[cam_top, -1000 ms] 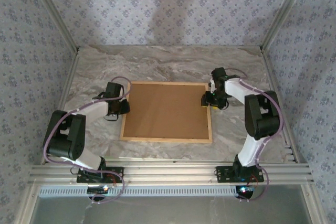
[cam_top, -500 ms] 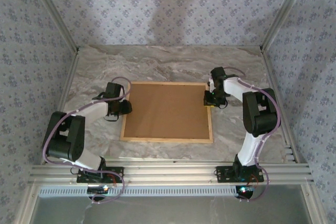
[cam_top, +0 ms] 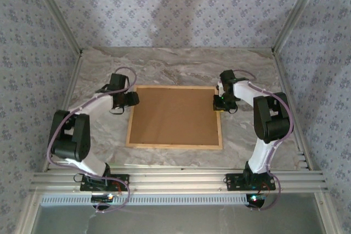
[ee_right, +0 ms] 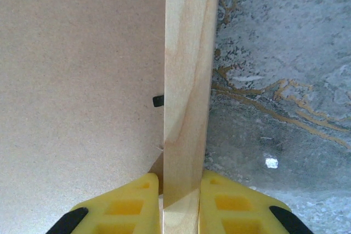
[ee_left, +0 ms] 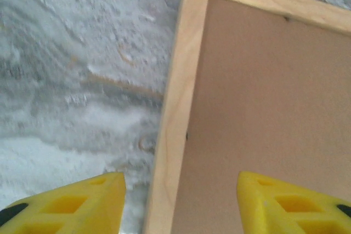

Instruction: Put the photo into the frame

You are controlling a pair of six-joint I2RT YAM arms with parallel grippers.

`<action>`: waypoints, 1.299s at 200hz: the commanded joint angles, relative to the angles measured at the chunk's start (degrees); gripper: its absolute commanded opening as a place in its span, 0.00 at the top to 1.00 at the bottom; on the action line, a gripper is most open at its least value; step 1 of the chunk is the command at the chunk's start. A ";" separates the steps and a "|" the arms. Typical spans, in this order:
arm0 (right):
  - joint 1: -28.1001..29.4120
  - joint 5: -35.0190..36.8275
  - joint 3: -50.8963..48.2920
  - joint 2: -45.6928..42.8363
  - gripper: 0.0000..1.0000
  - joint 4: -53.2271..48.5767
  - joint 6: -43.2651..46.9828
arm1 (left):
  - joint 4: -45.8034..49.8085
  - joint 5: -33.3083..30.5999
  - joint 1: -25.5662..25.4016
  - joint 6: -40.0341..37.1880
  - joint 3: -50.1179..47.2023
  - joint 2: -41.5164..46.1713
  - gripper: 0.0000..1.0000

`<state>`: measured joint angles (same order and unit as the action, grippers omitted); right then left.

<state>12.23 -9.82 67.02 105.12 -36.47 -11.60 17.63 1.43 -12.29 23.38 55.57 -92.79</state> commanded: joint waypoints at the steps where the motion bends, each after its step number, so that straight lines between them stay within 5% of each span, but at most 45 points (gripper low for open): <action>1: -0.71 5.10 -0.31 1.84 0.80 0.16 1.93 | 4.93 -3.20 0.69 -2.12 3.78 -3.68 0.47; 86: -1.16 5.11 0.02 3.42 0.80 0.08 2.49 | 5.09 -1.24 0.62 -3.64 7.37 -11.08 0.56; 260: 0.11 5.54 0.17 3.25 0.80 0.68 1.08 | 2.77 0.65 -5.25 -0.77 -0.45 -10.23 0.54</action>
<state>11.84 -8.97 67.70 105.56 -36.25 -10.87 15.97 -3.92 -14.50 22.22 58.22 -100.84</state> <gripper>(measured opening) 0.199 0.462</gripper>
